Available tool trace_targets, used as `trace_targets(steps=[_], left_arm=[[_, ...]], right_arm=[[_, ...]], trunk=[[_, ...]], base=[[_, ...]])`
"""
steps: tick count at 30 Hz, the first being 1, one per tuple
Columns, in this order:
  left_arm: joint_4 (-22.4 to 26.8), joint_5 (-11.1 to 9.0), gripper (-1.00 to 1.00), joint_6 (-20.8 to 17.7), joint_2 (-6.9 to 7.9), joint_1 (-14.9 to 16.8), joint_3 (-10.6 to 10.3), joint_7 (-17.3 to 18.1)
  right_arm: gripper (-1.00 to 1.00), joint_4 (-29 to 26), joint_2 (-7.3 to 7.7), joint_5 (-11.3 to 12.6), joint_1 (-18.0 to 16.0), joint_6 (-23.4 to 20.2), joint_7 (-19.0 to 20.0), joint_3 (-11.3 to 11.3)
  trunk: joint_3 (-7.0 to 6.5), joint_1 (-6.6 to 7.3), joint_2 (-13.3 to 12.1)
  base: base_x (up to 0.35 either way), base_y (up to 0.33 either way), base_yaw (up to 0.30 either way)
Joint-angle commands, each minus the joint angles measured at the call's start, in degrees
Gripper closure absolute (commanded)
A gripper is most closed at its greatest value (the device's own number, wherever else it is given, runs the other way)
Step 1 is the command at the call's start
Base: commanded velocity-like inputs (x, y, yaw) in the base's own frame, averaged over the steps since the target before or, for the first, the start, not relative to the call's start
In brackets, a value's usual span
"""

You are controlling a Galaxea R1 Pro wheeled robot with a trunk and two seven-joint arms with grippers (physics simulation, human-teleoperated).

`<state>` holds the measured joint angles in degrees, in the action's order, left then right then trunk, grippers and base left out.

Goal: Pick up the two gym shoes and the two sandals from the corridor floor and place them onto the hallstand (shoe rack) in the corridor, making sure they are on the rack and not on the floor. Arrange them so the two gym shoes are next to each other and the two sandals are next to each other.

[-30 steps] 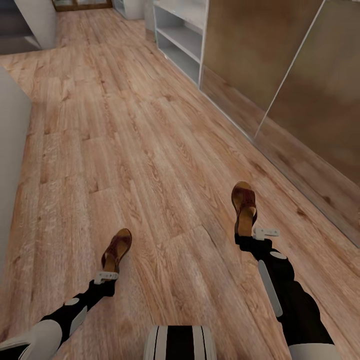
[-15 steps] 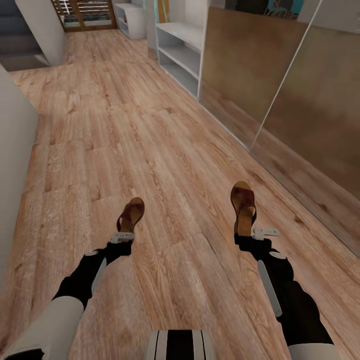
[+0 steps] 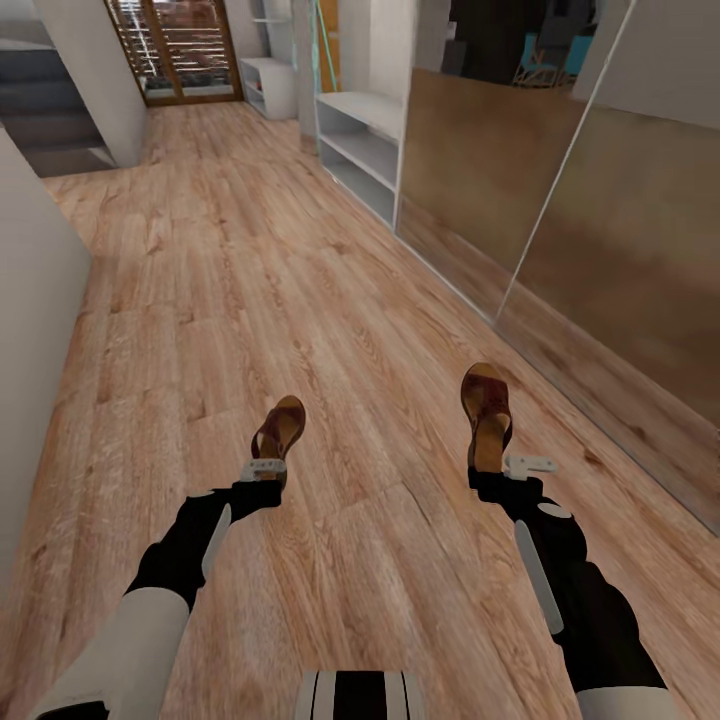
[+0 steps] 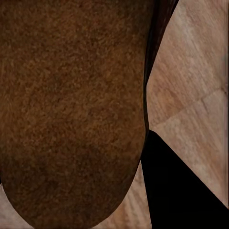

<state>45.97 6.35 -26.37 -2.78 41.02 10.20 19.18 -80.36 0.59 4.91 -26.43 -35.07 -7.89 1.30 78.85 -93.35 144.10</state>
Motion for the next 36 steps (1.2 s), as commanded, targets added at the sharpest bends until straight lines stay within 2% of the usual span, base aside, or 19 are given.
trace_targets(steps=[1, 36], left_arm=[[0.08, 0.81, 1.00, -0.27, -0.09, 0.02, 0.42, 0.58], [0.09, 0.77, 1.00, -0.35, -0.38, 0.02, 0.08, 0.68]], right_arm=[[1.00, -0.06, 0.03, 0.71, -0.02, -0.26, -0.55, -0.06], [1.00, -0.06, 0.03, 0.80, -0.02, -0.26, -0.48, -0.07]], trunk=[[-0.28, 0.03, 0.00], [-11.35, 0.93, -0.47]], base=[[0.000, 0.000, 0.000], [0.000, 0.000, 0.000]])
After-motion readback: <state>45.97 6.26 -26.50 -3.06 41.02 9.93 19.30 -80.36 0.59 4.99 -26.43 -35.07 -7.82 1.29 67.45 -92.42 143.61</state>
